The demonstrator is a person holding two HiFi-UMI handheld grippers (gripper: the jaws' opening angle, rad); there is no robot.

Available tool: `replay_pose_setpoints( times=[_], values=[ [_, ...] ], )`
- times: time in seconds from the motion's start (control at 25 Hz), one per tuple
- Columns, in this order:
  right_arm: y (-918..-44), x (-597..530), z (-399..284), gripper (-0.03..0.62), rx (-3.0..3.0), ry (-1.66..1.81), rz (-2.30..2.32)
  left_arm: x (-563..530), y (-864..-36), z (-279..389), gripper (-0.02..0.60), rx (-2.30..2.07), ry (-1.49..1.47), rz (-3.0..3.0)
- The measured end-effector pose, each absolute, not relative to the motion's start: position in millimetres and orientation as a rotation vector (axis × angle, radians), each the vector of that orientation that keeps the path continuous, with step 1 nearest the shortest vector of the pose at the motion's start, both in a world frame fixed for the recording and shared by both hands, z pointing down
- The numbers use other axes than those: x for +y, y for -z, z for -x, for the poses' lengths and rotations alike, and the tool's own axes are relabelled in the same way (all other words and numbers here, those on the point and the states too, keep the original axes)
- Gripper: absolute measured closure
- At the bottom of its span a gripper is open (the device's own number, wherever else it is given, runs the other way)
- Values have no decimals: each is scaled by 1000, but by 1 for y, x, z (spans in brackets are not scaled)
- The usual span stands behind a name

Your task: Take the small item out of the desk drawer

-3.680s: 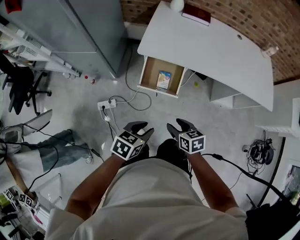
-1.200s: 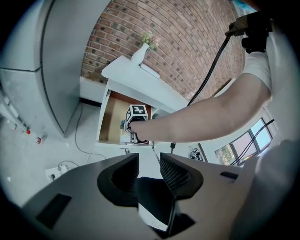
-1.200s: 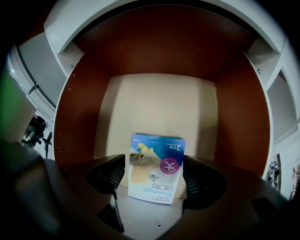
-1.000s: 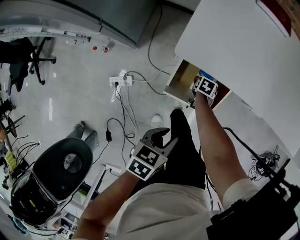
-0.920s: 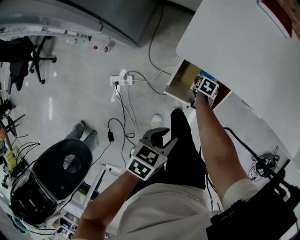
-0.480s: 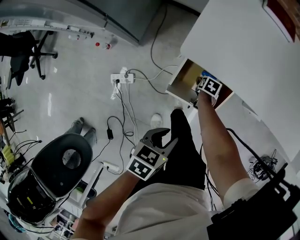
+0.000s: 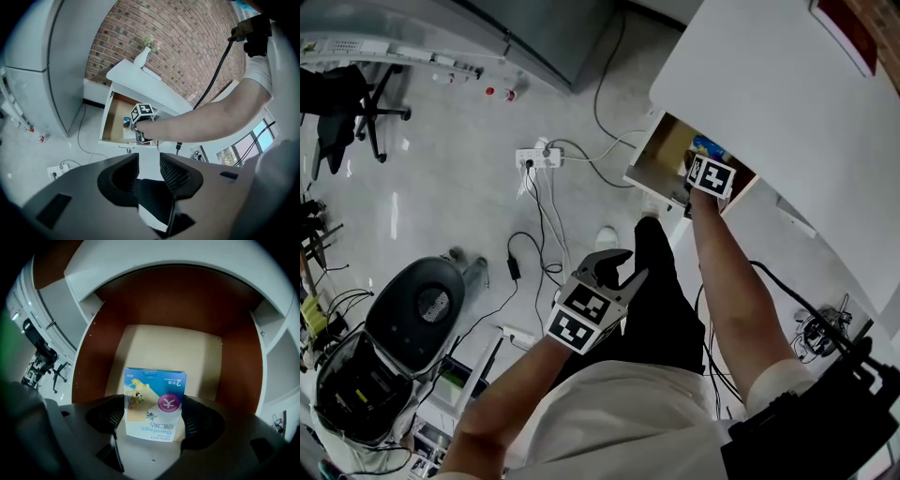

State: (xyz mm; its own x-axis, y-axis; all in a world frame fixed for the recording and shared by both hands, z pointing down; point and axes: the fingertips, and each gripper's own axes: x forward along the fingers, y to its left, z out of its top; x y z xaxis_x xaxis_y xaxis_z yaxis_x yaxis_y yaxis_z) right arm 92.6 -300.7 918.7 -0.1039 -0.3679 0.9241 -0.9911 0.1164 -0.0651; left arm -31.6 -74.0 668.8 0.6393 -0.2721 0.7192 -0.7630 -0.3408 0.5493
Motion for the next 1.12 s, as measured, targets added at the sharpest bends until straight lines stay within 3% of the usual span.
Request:
replay_pose_setpoints(
  times=[1.12],
  values=[
    [-731, -182, -68, 223, -1957, -768, -1109, -34, -581, 61, 434, -915, -612, -2038]
  ],
)
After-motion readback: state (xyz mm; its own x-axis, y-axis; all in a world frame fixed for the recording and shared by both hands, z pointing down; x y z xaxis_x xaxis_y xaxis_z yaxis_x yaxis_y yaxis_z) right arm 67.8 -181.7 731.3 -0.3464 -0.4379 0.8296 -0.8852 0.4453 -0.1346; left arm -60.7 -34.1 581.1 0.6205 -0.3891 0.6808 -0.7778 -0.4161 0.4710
